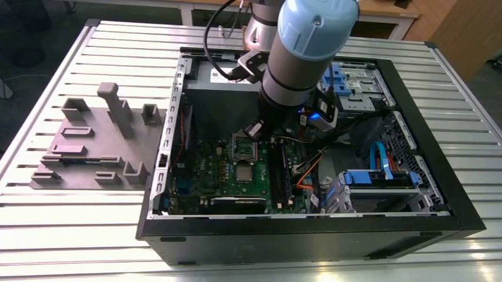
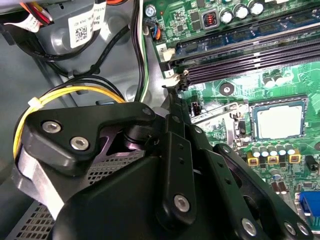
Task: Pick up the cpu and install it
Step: 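Close the cpu cover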
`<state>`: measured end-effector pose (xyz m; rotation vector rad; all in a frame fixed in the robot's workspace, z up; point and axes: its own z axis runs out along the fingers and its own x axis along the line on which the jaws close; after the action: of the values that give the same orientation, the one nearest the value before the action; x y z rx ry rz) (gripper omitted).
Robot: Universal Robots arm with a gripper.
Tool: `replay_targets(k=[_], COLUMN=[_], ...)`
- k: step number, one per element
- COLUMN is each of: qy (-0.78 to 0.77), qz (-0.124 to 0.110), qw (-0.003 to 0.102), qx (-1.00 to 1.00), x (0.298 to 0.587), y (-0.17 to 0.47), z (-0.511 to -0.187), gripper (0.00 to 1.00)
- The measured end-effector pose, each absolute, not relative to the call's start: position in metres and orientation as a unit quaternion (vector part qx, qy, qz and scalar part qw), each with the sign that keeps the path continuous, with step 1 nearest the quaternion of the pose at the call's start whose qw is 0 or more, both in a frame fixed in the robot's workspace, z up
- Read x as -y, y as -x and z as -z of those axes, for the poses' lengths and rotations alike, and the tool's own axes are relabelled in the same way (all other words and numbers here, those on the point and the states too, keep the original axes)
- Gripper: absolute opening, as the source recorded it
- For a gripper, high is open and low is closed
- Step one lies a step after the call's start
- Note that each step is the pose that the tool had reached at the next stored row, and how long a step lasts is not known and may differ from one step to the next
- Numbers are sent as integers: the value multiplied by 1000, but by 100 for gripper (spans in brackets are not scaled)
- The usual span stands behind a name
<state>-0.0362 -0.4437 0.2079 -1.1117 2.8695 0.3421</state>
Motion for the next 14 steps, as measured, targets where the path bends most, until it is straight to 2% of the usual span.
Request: replay_targets(k=[14], qy=[359], qz=[-113], qw=[24], qx=[-926], x=[440], y=[40], z=[-202], gripper=[10])
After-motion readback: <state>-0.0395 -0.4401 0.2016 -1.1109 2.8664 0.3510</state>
